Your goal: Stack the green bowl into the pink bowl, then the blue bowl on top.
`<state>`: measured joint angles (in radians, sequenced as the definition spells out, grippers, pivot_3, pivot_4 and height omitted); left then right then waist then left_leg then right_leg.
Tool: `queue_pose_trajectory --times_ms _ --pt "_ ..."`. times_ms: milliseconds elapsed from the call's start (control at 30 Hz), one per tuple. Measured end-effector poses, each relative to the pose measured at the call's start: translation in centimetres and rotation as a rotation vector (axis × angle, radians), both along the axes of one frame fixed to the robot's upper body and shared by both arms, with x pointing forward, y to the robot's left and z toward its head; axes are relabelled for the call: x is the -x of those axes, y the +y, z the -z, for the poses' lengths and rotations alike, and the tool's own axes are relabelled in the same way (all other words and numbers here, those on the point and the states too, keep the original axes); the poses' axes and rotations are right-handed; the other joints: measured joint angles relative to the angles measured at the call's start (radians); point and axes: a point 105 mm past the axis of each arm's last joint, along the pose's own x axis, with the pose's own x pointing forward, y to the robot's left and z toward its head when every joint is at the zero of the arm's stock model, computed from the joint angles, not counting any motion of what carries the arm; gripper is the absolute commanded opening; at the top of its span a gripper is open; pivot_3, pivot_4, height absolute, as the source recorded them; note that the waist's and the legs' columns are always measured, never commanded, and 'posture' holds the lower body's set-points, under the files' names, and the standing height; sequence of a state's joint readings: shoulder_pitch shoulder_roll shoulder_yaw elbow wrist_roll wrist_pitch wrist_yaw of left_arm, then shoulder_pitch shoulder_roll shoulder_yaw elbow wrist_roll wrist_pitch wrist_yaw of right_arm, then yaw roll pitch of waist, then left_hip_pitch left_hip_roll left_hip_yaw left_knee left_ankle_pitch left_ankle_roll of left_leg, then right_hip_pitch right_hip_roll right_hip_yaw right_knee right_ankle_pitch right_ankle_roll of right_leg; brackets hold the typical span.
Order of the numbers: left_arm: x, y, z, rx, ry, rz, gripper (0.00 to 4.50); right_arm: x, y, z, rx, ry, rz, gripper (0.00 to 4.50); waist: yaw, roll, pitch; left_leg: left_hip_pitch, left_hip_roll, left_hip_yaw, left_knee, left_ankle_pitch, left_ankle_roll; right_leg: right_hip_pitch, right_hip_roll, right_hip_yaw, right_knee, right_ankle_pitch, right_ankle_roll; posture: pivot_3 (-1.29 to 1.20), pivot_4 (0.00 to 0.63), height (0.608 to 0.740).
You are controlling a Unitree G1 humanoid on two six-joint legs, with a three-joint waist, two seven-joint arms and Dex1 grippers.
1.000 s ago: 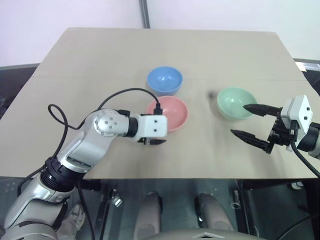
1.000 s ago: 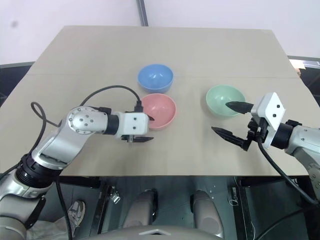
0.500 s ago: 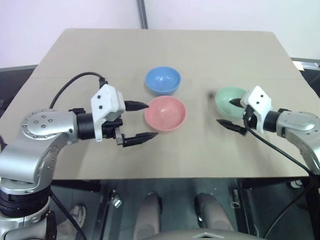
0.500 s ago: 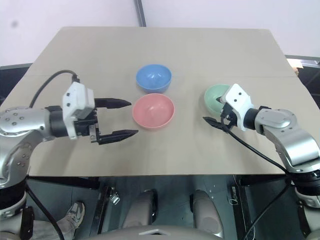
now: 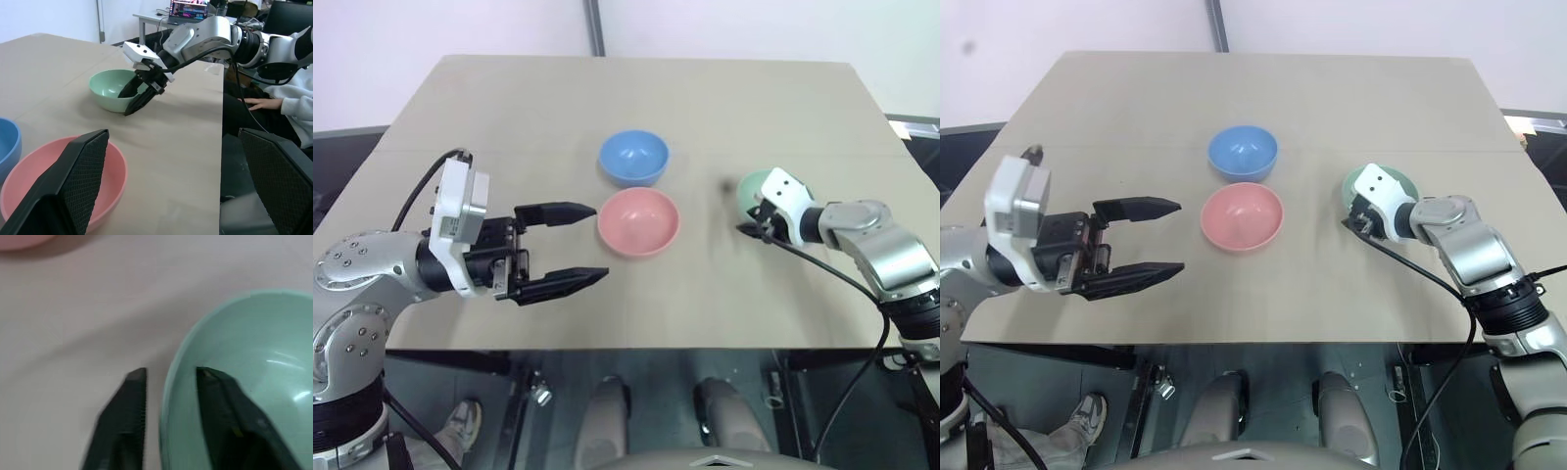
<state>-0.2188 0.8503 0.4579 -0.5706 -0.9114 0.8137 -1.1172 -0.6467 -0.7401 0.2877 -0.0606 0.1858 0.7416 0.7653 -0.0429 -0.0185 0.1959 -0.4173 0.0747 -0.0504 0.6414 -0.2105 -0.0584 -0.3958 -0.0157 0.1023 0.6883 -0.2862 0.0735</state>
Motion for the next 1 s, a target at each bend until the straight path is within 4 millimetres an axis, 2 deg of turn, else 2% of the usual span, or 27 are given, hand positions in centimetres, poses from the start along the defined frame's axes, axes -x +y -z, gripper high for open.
queue_pose_trajectory --times_ms 33,133,267,333,467,567,700,733,767,867,1000 --pt "0.1 0.0 0.1 0.003 0.004 0.006 4.5 0.0 0.1 -0.1 0.003 -0.008 -0.006 0.04 0.0 0.0 0.0 0.0 0.0 0.0 0.0 0.0 0.0 0.0 0.0 0.0 0.0 0.0 0.0 0.0 0.15 0.74" --pt "0.2 0.2 0.3 0.011 0.011 0.011 4.5 0.6 0.7 -0.6 -0.002 -0.03 -0.07 0.04 -0.002 0.001 0.0 0.0 0.0 0.0 -0.001 0.0 0.0 -0.001 0.0 0.0 0.0 0.0 0.0 0.0 0.15 0.74" --pt "-0.3 1.4 1.1 0.042 0.044 -0.034 4.5 2.7 3.8 -3.2 -0.065 -0.11 -0.272 0.04 -0.004 0.002 0.001 0.001 0.0 0.0 -0.003 0.0 0.0 -0.001 0.0 0.0 0.0 0.0 0.0 0.0 0.15 0.74" --pt "-0.8 3.2 2.8 0.047 0.096 -0.112 4.5 4.5 6.5 -4.7 -0.149 -0.137 -0.408 0.04 -0.007 0.001 0.001 0.001 0.001 0.0 -0.004 0.0 0.0 -0.001 0.001 0.0 0.0 0.0 0.0 0.0 0.15 0.74" --pt "-0.8 4.7 4.3 0.033 0.119 -0.169 4.5 6.2 10.8 -6.4 -0.253 -0.173 -0.555 0.04 -0.008 0.001 0.001 0.001 0.001 0.0 -0.004 0.0 0.0 -0.001 0.0 0.0 0.0 0.0 0.0 0.0 0.15 0.74" --pt "-0.7 5.3 4.1 0.03 0.092 -0.193 4.5 7.1 13.3 -6.7 -0.281 -0.174 -0.63 0.04 0.002 0.001 0.001 0.001 0.001 0.0 -0.004 0.0 0.0 -0.001 0.0 0.0 0.0 0.0 0.0 0.0 0.15 0.74" --pt "-0.5 6.4 5.3 0.012 0.109 -0.252 4.5 7.2 16.6 -5.8 -0.287 -0.137 -0.683 0.04 -0.004 0.001 0.001 0.001 0.001 0.0 -0.004 0.0 0.0 -0.002 0.0 0.0 0.0 0.0 -0.001 0.0 0.15 0.74" --pt "-0.4 6.5 5.5 0.011 0.112 -0.26 4.5 6.7 17.1 -5.4 -0.283 -0.125 -0.672 0.89 -0.003 0.001 0.001 0.001 0.001 0.0 -0.004 0.0 0.0 -0.002 0.0 0.0 0.0 0.0 -0.001 0.0 0.15 0.74" --pt "-0.4 6.6 5.5 0.011 0.111 -0.269 4.5 6.3 17.2 -5.1 -0.274 -0.124 -0.659 1.16 0.001 0.001 0.001 0.0 0.001 0.0 -0.004 0.0 0.0 -0.002 0.0 -0.001 0.0 0.0 -0.001 0.0 0.15 0.74" --pt "-0.5 7.1 5.4 0.006 0.087 -0.311 4.5 5.3 16.7 -4.5 -0.243 -0.122 -0.613 2.6 0.008 0.001 0.0 0.0 0.0 0.0 -0.004 0.0 0.0 -0.002 0.0 -0.001 -0.001 0.0 -0.001 0.0 0.15 0.74" --pt "-1.9 7.5 4.6 -0.041 -0.001 -0.408 4.5 5.0 15.5 -5.0 -0.229 -0.162 -0.585 2.6 0.005 0.001 0.0 0.0 0.001 0.0 -0.005 0.0 0.0 -0.002 0.0 -0.001 -0.001 0.0 -0.001 0.0 0.15 0.74"
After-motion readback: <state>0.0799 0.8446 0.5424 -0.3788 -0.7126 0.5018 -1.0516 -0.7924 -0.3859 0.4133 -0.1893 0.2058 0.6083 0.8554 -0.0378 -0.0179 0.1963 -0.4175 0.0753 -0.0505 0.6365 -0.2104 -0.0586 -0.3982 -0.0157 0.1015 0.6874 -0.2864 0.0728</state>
